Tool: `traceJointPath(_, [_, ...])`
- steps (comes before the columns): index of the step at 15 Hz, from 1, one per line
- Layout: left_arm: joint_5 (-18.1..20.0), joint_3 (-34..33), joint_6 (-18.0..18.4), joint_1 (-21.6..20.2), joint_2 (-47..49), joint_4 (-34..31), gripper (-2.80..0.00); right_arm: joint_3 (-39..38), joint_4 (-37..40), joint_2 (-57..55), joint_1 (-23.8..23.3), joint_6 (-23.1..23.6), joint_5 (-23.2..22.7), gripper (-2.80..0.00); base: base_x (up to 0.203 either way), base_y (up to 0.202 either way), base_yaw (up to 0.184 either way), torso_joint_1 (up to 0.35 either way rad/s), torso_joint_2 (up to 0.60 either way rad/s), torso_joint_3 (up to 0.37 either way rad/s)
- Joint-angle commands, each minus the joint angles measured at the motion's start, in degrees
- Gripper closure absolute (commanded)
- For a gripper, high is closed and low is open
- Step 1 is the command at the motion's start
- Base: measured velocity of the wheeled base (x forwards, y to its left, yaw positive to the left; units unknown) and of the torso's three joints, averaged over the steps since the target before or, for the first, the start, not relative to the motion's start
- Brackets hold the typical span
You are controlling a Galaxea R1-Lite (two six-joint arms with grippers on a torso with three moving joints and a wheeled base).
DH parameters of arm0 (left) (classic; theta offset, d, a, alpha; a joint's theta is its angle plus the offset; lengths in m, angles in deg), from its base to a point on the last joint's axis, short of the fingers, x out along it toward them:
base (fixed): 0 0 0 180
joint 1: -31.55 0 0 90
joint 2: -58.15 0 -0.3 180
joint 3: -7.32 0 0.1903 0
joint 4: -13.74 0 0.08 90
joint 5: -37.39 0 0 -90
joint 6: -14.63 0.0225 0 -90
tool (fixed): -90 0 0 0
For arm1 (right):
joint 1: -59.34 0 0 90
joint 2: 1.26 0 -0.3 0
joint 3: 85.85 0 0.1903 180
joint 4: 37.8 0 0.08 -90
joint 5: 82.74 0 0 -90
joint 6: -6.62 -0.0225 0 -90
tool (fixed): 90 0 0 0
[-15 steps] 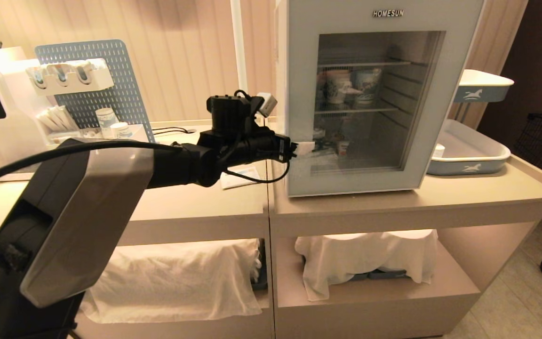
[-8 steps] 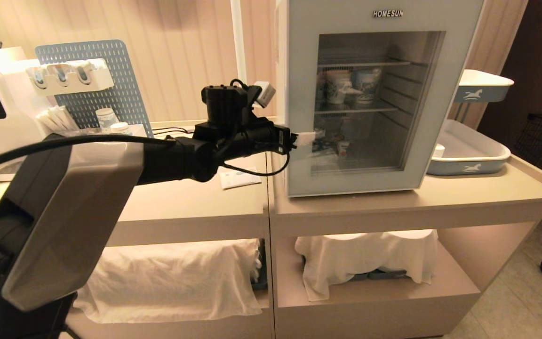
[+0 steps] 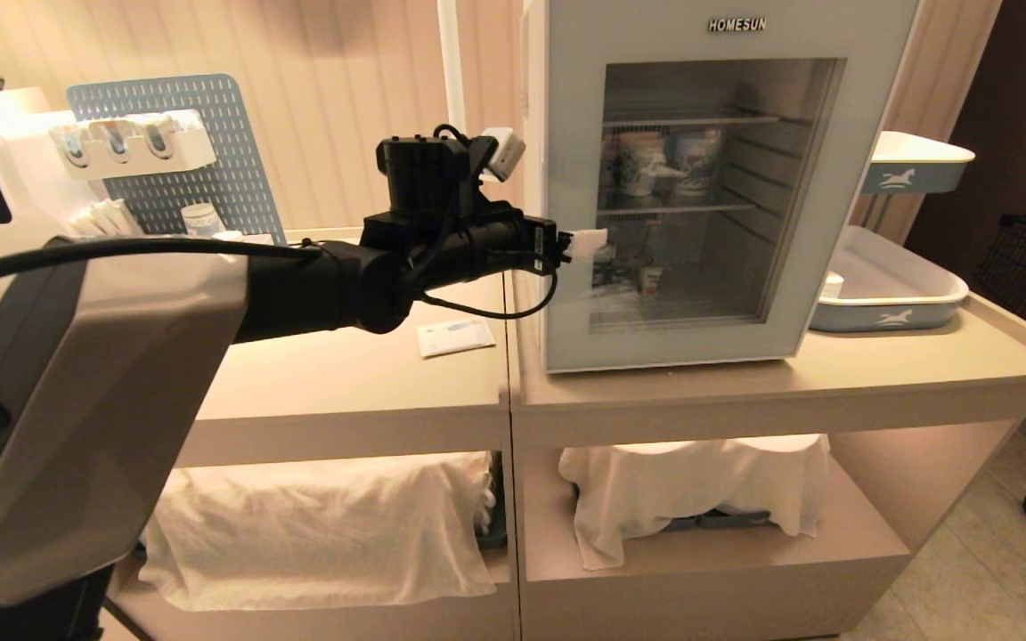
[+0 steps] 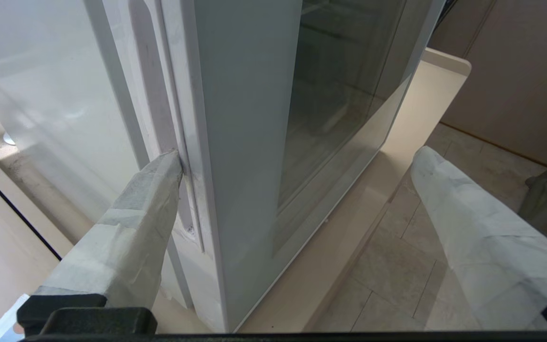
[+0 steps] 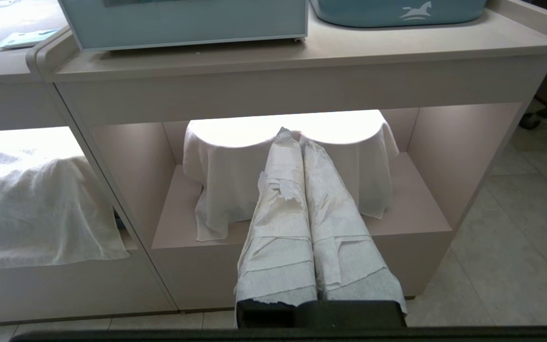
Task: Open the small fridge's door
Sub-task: Open the freezer door
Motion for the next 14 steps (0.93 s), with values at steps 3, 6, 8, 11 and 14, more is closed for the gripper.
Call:
traceJointPath(3, [0.1, -0.1, -0.4, 1.2, -0.9, 0.0, -2.8, -0.6, 0.0, 0.0, 0.0, 0.0, 0.0, 0.0, 0.0, 0.0, 0.0, 0.0, 0.0, 0.0])
traceJointPath(6, [-0.3, -1.2, -0.5, 1.4, -2.3, -0.8, -2.8, -0.6, 0.0, 0.0, 0.0, 0.0, 0.0, 0.0, 0.0, 0.0, 0.0, 0.0, 0.0, 0.0])
traceJointPath(8, [-0.2, -2.8, -0.7, 1.5, -3.5, -1.4, -2.8, -0.6, 0.0, 0.0, 0.0, 0.0, 0.0, 0.0, 0.0, 0.0, 0.0, 0.0, 0.0, 0.0])
traceJointPath(11, [-0.2, -5.3, -0.7, 1.6, -5.4, -2.4, -2.8, -0.6, 0.0, 0.0, 0.0, 0.0, 0.0, 0.0, 0.0, 0.0, 0.0, 0.0, 0.0, 0.0])
traceJointPath(14, [-0.2, -7.7, -0.6, 1.9, -6.9, -2.4, -2.8, -0.6, 0.0, 0.0, 0.0, 0.0, 0.0, 0.0, 0.0, 0.0, 0.0, 0.0, 0.0, 0.0])
